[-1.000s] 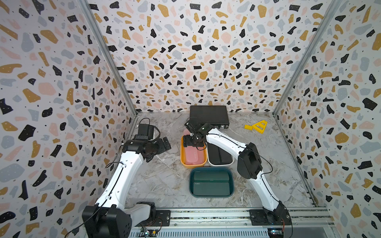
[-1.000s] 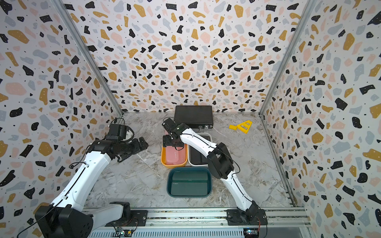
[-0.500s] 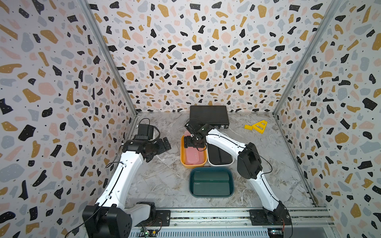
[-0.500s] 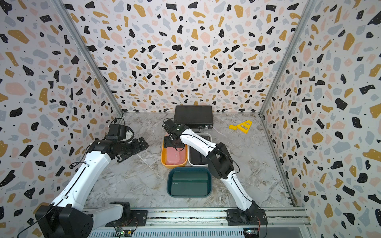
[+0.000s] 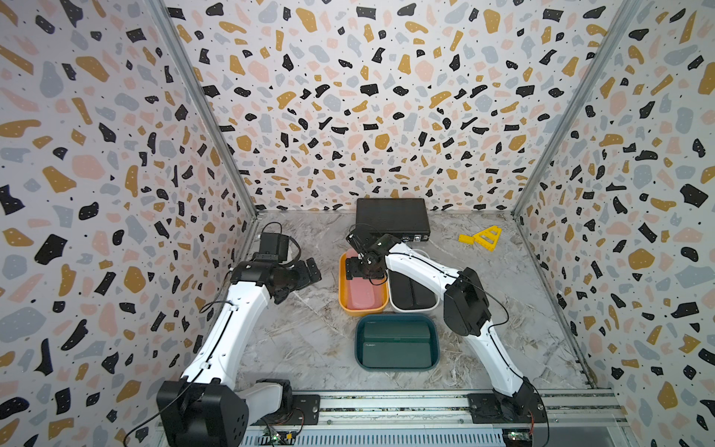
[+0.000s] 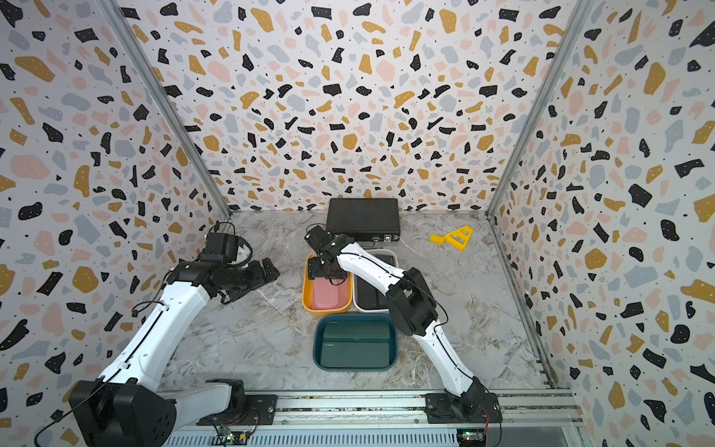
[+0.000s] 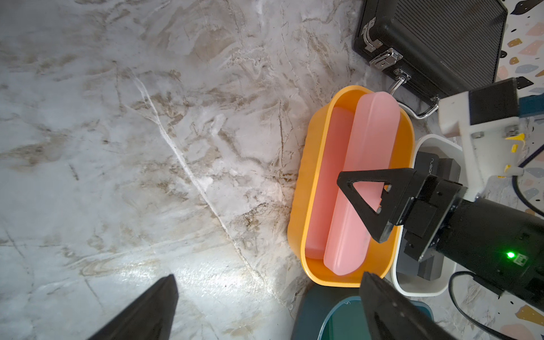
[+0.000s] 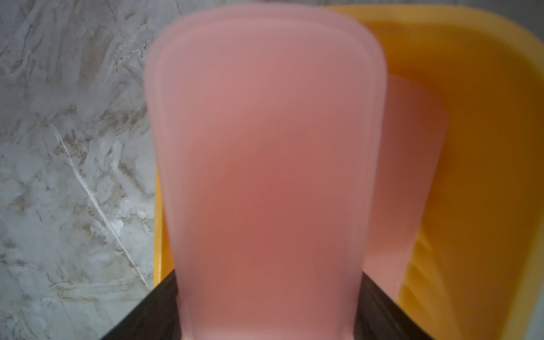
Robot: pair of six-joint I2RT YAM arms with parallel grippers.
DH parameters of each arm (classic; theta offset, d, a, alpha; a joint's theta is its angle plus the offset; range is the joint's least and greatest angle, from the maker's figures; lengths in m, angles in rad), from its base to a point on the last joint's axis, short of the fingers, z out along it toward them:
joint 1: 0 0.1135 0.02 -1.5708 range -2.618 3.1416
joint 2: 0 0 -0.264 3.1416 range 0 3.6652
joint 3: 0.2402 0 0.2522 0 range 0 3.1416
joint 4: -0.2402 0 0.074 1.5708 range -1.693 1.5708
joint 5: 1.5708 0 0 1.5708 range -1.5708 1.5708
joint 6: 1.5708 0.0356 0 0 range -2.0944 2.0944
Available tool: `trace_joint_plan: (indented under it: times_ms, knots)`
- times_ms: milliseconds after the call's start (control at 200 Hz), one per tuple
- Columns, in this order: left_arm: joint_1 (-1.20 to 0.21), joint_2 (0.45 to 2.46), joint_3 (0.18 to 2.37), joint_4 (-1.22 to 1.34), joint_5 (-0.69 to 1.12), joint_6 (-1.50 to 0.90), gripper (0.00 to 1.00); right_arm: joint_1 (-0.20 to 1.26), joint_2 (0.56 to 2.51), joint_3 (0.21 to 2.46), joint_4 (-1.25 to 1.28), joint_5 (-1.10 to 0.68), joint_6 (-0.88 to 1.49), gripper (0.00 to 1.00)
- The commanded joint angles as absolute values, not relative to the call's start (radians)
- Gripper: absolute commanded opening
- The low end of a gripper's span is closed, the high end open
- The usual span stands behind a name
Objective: Place the pencil cases by color into the storage box
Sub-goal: Place the pencil case at the storage box.
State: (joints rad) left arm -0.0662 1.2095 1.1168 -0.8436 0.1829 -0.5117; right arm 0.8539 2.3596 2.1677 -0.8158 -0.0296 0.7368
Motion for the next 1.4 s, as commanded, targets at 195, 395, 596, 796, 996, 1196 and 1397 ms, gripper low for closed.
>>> trace_joint_plan:
  times_ms: [195,395,596,796,996,1196,1397]
  knots:
    - [-0.058,1.213,1.103,-0.825,0.198,-0.499,1.0,0.86,2.381,2.157,-0.844,0.003,0.733,0.82]
    - [-0.056,1.213,1.103,-0.825,0.201,-0.497,1.0,0.86,2.379,2.149,-0.851,0.012,0.727,0.86]
    - [-0.057,1.213,1.108,-0.828,0.204,-0.499,1.0,0.86,2.373,2.148,-0.855,0.02,0.719,0.9]
    - [-0.057,1.213,1.113,-0.832,0.206,-0.499,1.0,0.861,2.366,2.148,-0.861,0.024,0.712,0.93]
    - [-0.057,1.211,1.118,-0.833,0.206,-0.497,1.0,0.861,2.353,2.149,-0.869,0.035,0.703,0.94]
    - [-0.057,1.205,1.12,-0.833,0.201,-0.494,1.0,0.86,2.321,2.148,-0.881,0.05,0.686,0.95]
    - [-0.055,1.166,1.104,-0.771,0.202,-0.483,1.0,0.861,2.243,2.129,-0.895,0.087,0.636,0.95]
